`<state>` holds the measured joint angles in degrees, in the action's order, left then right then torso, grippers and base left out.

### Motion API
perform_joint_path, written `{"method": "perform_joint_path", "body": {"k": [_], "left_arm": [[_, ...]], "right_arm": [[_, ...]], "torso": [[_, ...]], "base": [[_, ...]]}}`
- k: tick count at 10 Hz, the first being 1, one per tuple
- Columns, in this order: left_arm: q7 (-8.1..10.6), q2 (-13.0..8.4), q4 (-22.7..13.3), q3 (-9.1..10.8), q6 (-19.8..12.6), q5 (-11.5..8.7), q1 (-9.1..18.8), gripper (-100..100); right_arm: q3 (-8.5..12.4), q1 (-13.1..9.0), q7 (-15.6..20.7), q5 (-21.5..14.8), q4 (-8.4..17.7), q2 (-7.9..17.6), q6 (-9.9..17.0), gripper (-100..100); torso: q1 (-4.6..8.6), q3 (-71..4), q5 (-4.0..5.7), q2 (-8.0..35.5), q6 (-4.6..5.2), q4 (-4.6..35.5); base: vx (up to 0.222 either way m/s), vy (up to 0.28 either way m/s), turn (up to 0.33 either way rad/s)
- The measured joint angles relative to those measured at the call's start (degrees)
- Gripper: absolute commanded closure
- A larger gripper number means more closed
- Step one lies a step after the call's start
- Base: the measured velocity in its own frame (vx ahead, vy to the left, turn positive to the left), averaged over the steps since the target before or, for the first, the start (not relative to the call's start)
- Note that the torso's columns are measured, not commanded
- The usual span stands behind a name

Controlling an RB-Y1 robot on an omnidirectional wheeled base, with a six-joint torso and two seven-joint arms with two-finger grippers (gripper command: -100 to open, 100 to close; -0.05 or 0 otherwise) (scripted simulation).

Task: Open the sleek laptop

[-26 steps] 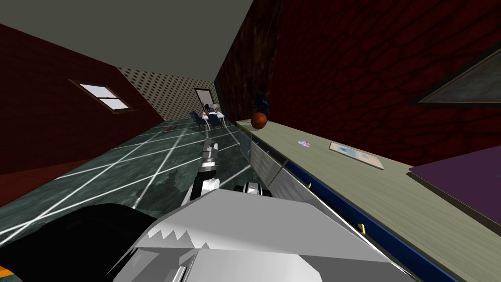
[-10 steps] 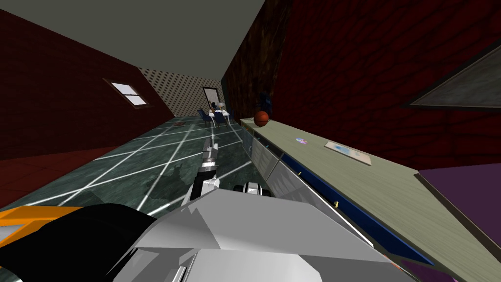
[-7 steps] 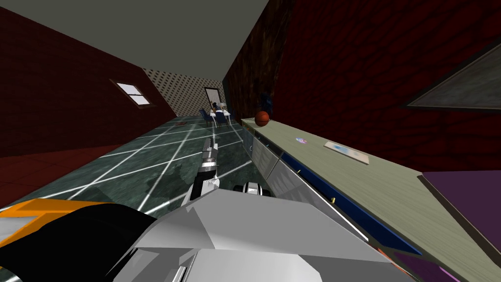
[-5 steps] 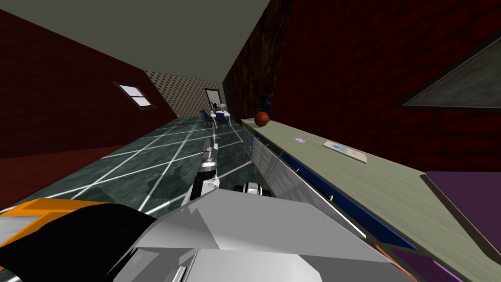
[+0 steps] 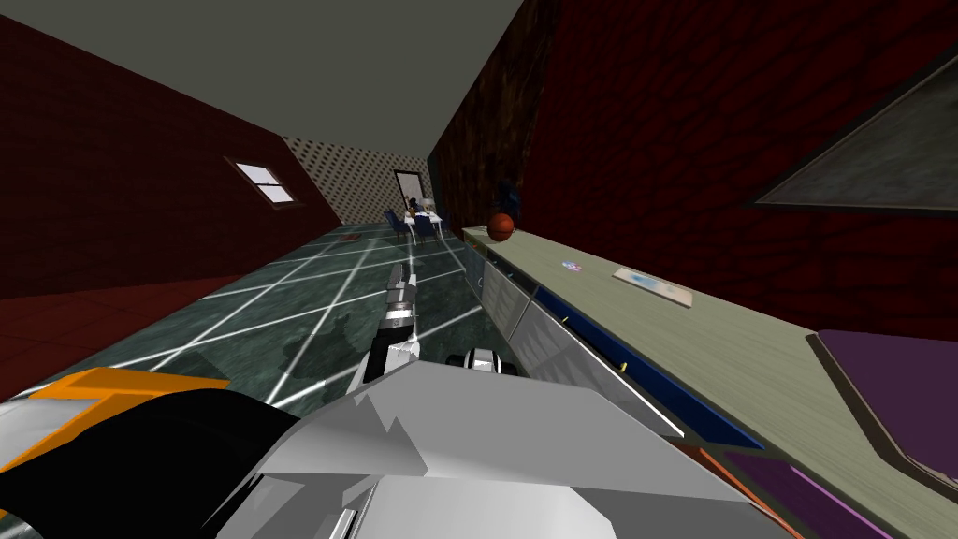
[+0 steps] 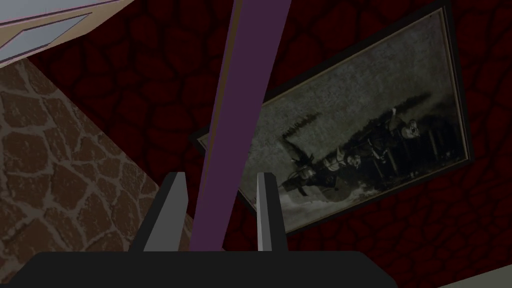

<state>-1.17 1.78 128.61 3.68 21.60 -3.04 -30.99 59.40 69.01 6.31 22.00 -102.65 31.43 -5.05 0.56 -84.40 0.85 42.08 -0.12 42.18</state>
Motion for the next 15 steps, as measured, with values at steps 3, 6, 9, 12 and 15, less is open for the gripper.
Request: {"method": "perform_joint_path", "body": {"k": [3, 6, 9, 12, 15], "left_arm": [[0.0, 0.0, 0.0, 0.0, 0.0, 0.0, 0.0, 0], [0.0, 0.0, 0.0, 0.01, 0.0, 0.0, -0.01, 0], [0.0, 0.0, 0.0, 0.0, 0.0, 0.0, -0.01, 0], [0.0, 0.0, 0.0, 0.0, 0.0, 0.0, -0.01, 0], [0.0, 0.0, 0.0, 0.0, 0.0, 0.0, -0.01, 0]], "right_arm": [[-2.85, -5.28, -0.69, -0.26, 2.45, -2.12, -1.17, 100], [-2.12, -3.6, -1.97, 1.31, 1.81, -1.51, -1.16, -100], [-0.22, -0.87, -2.87, 3.09, -0.76, -0.91, 0.33, -100], [2.31, 2.36, -3.85, 5.2, -4.35, -0.24, 2.28, -100], [2.25, 2.46, -3.95, 5.28, -4.45, -0.26, 2.52, 0]], "torso": [[0.02, -0.06, 0.12, -0.15, -0.21, -0.07], [-0.48, -0.32, -0.76, -0.06, 0.07, 0.01], [-0.89, -0.23, -1.09, 0.2, 0.11, 0.09], [-0.69, -0.18, -0.98, 0.25, 0.14, 0.11], [-0.64, -0.19, -0.96, 0.23, 0.13, 0.11]], "base": [[-0.051, 0.001, 0.016], [0.01, -0.003, -0.045], [0.024, -0.007, -0.021], [0.015, 0.003, -0.039], [0.0, 0.0, 0.0]]}}
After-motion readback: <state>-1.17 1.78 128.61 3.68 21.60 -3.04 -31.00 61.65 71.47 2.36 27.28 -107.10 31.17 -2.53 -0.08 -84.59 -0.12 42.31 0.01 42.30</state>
